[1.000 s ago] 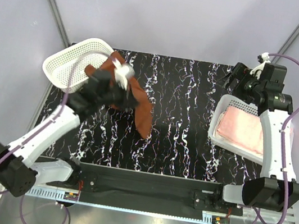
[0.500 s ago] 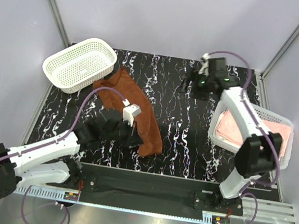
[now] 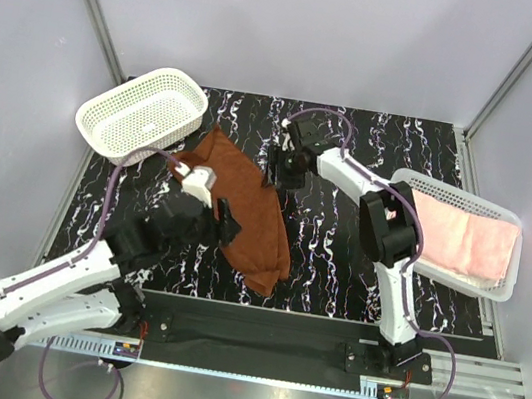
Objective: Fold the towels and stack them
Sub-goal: Flatten out the crumpled towel
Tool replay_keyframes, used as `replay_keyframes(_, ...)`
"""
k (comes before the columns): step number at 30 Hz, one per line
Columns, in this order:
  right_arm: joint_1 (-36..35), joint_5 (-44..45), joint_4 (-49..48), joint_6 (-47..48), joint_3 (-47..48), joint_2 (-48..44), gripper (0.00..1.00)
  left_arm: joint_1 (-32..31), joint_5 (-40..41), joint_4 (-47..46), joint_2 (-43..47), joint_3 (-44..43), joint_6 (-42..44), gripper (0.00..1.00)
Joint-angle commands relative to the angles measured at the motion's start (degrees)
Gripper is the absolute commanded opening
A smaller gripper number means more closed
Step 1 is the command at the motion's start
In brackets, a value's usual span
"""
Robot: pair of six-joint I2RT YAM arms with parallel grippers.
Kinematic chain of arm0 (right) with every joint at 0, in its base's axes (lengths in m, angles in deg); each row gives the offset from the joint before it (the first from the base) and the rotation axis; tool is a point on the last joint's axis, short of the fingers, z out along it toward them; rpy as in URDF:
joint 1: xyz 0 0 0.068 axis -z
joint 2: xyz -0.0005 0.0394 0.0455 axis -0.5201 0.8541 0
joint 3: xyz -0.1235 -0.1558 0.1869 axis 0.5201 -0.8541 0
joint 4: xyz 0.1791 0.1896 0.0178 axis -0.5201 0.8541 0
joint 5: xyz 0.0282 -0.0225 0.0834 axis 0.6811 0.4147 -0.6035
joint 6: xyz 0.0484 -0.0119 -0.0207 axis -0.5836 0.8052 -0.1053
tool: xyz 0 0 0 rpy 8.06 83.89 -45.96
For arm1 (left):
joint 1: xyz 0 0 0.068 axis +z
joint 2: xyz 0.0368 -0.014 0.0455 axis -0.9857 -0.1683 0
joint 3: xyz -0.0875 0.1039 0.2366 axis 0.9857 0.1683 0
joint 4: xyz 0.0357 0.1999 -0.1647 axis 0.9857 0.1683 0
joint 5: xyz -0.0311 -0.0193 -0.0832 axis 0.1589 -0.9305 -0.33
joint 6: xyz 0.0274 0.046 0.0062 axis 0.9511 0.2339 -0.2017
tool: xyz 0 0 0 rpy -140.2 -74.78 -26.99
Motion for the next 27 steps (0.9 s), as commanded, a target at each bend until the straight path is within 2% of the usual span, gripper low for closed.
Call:
replay_keyframes(1,-0.88,2.99,-2.50,2.19,2.89,1.99,0.66,6.43,7.56,4.93,0.10,-5.62,3.09,0.66)
replay_keyframes(3,-0.97,3.51,-2.50,2.37,2.10,2.70,0.64,13.34,2.55,5.20,-2.18,-7.39,5.37,0.66)
replay_keyframes(5,-1.23,3.69,-2.15,2.46,-0.43,2.01,0.56,18.03,-2.88,5.20,-4.64,-9.31,6.52,0.66)
replay_keyframes(6,-1.32,3.95,-2.32,2.28,-2.11,1.22,0.45,21.53,-4.04,4.68,-5.44,-9.76,6.79,0.66)
replay_keyframes(8,-1.67,4.39,-3.20,1.76,-8.84,-3.08,0.29,24.01,-5.28,4.15,-7.37,-11.16,7.23,0.67)
replay_keyframes(9,-1.67,5.52,-3.81,1.49,-11.24,-5.01,0.14,25.85,-5.29,3.36,-8.16,-11.61,7.14,0.67)
replay_keyframes(12,-1.67,9.39,0.03,-0.79,-19.92,-13.27,0.00,31.20,-9.31,2.65,-11.75,-13.53,6.27,0.68)
replay_keyframes(14,-1.76,9.93,1.80,-2.54,-27.73,-19.77,0.00,33.94,-14.66,2.21,-15.09,-14.94,6.35,0.68)
replay_keyframes(17,-2.46,11.51,3.56,-6.40,-35.41,-28.82,0.01,35.71,-15.74,1.69,-18.36,-18.37,7.84,0.69)
replay_keyframes(19,-3.25,10.64,3.13,-8.52,-42.88,-34.87,0.09,35.89,-17.76,-0.94,-21.96,-20.56,10.30,0.69)
replay_keyframes(20,-3.43,10.02,3.13,-10.18,-44.82,-36.65,0.24,35.80,-19.16,-1.65,-23.45,-21.44,10.92,0.69)
replay_keyframes(21,-3.43,9.15,3.39,-10.89,-47.36,-38.23,0.29,35.80,-19.61,-3.13,-27.12,-22.32,11.53,0.69)
replay_keyframes(23,-3.52,8.88,3.56,-11.69,-48.00,-42.37,0.35,35.89,-21.28,-3.94,-31.53,-25.82,11.89,0.68)
replay_keyframes(24,-3.52,10.27,4.09,-11.61,-46.52,-43.25,0.43,35.80,-21.63,-4.64,-36.25,-27.33,12.59,0.68)
replay_keyframes(27,-3.34,14.22,2.61,-7.32,-39.95,-41.43,0.48,35.80,-25.32,-4.64,-46.12,-34.18,15.47,0.67)
